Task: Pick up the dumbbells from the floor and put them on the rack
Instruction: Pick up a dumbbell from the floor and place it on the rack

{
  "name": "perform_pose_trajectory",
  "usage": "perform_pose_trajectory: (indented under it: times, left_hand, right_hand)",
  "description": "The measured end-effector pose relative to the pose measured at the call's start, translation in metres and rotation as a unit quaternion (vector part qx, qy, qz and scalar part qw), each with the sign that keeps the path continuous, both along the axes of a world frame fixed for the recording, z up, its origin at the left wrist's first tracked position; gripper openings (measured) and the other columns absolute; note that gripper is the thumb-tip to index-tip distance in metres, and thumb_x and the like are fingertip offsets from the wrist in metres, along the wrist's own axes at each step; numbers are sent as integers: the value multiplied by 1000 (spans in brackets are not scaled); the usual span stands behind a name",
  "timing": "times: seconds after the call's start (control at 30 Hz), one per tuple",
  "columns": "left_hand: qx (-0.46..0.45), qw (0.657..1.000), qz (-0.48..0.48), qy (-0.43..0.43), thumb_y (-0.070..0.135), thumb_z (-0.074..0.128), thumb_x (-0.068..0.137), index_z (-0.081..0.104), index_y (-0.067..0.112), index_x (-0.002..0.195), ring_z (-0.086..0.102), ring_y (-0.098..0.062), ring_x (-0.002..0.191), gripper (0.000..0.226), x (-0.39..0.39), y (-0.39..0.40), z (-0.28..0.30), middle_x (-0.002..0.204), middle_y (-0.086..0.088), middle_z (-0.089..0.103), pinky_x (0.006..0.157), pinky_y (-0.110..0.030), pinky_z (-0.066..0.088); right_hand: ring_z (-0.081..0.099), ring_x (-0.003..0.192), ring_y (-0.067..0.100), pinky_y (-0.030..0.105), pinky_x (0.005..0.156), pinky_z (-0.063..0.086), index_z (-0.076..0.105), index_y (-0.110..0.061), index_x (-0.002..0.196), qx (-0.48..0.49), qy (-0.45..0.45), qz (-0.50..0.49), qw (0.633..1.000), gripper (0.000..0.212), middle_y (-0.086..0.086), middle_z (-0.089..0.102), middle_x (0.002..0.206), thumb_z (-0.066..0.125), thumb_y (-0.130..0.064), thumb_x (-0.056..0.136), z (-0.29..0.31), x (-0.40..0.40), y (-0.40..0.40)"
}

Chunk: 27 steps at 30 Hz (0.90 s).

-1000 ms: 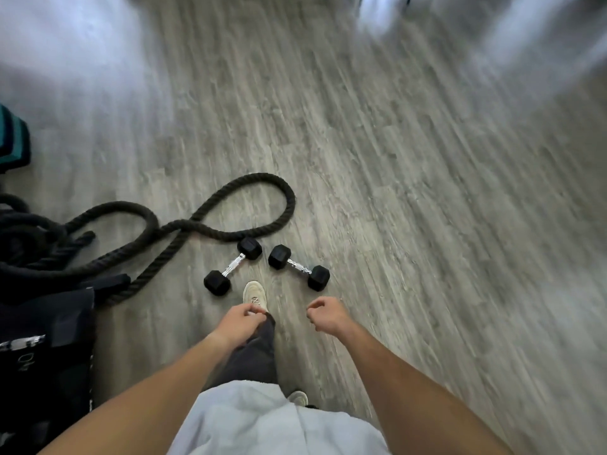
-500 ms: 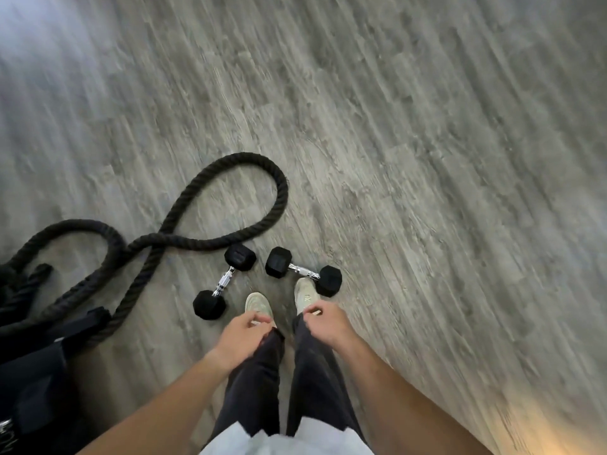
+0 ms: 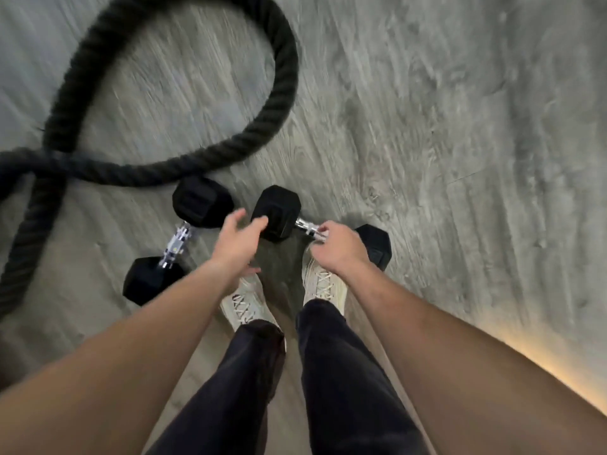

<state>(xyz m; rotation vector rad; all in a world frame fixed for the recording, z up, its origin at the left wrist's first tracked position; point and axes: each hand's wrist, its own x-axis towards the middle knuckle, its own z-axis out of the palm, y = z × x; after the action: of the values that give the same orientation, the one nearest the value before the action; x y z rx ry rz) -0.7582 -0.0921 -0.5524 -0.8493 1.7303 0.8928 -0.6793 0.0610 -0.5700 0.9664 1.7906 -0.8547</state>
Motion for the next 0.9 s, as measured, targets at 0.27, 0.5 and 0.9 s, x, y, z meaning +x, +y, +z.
perform_pose_trajectory:
  times: [0.27, 0.5, 0.9]
  left_hand:
    - [-6, 999, -44, 7, 67, 69, 75, 47, 47, 139, 61, -14, 110, 70, -20, 9, -82, 130, 13, 59, 87, -52, 58]
    - [23, 1000, -9, -2, 70, 78, 53, 49, 50, 133, 71, -18, 99, 87, -21, 19, -93, 122, 11, 66, 74, -49, 64]
    - [-7, 998, 57, -18, 66, 77, 50, 57, 56, 123, 61, -24, 107, 77, -9, 28, 84, 126, 4, 49, 73, -45, 64]
  right_hand:
    - [59, 118, 33, 45, 98, 47, 59, -21, 120, 17, -27, 153, 988, 38, 6, 63, 115, 68, -31, 85, -100, -9, -9]
    - [67, 99, 35, 35, 78, 54, 61, -14, 93, 2, -9, 180, 984, 13, 11, 64, 97, 65, -18, 81, -117, -21, 3]
    - [71, 101, 31, 31, 78, 52, 71, -15, 95, -1, -70, 278, 958, 16, 11, 73, 98, 63, -23, 84, 61, -31, 5]
